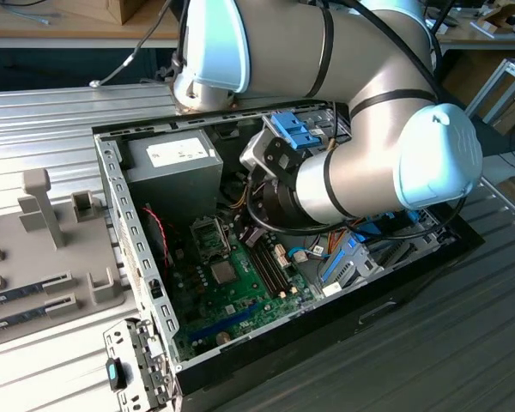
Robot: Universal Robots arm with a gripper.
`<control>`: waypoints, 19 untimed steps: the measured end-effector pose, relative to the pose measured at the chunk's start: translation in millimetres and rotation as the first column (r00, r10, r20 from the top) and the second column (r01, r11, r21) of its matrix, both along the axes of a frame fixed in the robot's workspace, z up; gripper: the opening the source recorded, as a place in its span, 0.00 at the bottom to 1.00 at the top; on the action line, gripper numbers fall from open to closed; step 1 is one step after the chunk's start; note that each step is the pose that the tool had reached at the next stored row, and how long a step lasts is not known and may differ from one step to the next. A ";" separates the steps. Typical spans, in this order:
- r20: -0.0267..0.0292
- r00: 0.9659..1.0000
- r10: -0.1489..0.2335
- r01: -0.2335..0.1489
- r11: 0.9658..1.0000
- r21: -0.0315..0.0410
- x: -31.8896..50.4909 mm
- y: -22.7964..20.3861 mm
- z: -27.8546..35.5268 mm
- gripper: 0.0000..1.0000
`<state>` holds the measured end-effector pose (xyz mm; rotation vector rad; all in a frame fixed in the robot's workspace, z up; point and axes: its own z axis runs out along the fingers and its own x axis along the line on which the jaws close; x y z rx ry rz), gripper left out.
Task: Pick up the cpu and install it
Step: 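Close the cpu cover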
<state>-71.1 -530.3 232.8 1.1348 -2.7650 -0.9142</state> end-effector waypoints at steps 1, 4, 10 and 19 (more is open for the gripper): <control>0.000 1.000 0.000 0.000 1.000 0.000 0.3 0.0 0.0 0.11; -0.002 1.000 0.000 0.000 1.000 -0.008 1.3 0.8 -0.3 0.11; -0.002 1.000 0.000 0.000 0.991 -0.136 1.5 12.7 -0.3 0.11; -0.002 1.000 0.000 0.000 0.952 -0.305 1.5 36.8 -0.4 0.11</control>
